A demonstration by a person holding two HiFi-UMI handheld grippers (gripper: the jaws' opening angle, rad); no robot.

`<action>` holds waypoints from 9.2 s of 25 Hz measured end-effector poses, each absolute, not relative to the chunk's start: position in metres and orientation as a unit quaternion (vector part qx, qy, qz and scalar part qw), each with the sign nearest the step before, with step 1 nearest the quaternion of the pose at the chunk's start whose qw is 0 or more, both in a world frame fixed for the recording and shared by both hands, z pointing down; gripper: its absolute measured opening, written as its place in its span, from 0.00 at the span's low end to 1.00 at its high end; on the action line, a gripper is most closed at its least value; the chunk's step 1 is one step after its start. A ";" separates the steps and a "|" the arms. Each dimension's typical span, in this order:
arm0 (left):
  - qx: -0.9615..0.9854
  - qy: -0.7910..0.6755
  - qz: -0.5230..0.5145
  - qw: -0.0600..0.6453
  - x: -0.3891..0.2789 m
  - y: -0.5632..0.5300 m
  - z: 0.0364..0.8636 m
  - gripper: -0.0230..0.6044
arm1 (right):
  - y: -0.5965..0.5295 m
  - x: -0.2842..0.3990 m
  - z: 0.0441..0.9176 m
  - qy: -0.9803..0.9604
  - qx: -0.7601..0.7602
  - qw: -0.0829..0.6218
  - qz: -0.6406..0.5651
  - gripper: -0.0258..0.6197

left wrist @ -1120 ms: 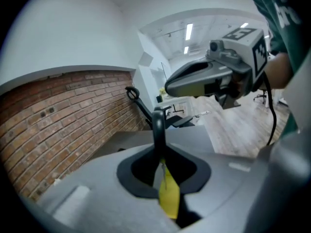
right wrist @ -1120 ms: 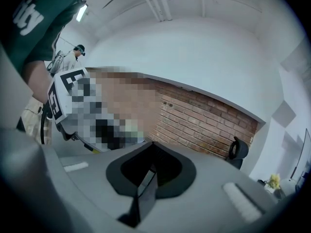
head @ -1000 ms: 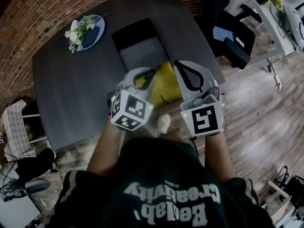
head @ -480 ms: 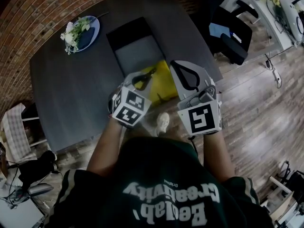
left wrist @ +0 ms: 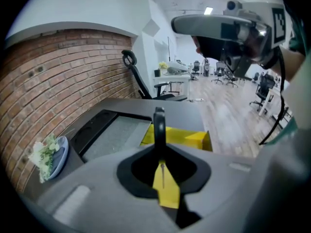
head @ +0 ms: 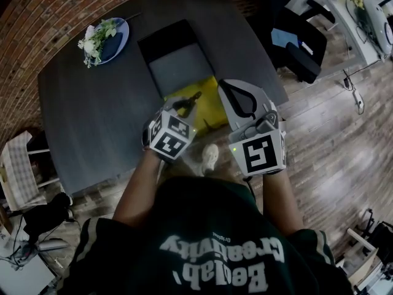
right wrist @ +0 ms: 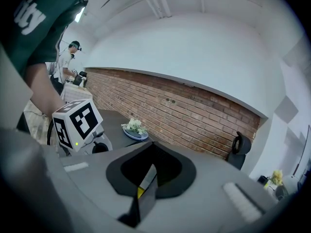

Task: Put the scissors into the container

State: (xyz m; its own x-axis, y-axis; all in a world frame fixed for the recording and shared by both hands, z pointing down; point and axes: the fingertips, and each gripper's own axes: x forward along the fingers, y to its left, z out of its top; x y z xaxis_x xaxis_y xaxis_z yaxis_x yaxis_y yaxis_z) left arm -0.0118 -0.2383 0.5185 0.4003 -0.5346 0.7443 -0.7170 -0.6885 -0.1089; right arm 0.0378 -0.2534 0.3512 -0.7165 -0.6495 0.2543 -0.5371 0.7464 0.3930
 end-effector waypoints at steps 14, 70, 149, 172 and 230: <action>0.825 -0.368 0.405 0.143 -0.014 -0.233 0.546 0.10 | -0.249 0.034 0.356 -0.915 0.319 0.200 -0.147 0.05; 0.829 -0.347 0.403 0.174 0.007 -0.257 0.600 0.09 | -0.261 0.042 0.387 -0.912 0.318 0.228 -0.122 0.05; 0.821 -0.273 0.466 0.185 0.023 -0.254 0.629 0.28 | -0.265 0.072 0.387 -0.900 0.358 0.226 -0.105 0.05; 0.820 -0.274 0.465 0.188 0.024 -0.254 0.630 0.28 | -0.266 0.075 0.390 -0.900 0.358 0.226 -0.103 0.05; 0.821 -0.290 0.468 0.150 0.025 -0.248 0.628 0.23 | -0.255 0.092 0.389 -0.898 0.368 0.226 -0.089 0.05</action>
